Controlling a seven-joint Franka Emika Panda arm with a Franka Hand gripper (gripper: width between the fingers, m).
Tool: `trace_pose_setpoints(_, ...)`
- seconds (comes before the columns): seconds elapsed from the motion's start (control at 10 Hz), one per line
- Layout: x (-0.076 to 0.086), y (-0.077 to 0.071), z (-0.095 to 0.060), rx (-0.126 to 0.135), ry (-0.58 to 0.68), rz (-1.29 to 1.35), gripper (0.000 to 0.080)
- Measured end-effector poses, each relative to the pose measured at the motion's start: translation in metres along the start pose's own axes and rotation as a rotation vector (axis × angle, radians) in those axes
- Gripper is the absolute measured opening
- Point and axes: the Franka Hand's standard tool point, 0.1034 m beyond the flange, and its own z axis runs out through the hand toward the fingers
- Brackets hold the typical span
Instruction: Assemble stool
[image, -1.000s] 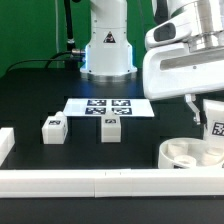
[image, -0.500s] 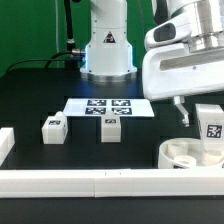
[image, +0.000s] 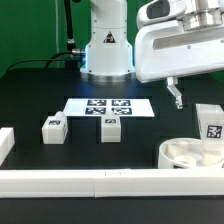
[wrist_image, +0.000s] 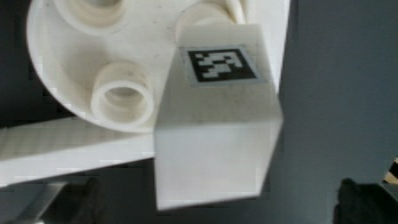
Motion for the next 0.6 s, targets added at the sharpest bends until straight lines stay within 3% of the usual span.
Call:
trace_pose_setpoints(0.4,-0.0032,0.0006,0.0018,0.0,-0.052,-0.005,0.0649)
trace_pose_setpoints(0.5,-0.0072,0.0014,0.0028,0.003,-0.154,-0.023,0.0649)
trace_pose_setpoints(0.6,0.0003,-0.0003,0.0,0.01,-0.221,-0.031,0.0649)
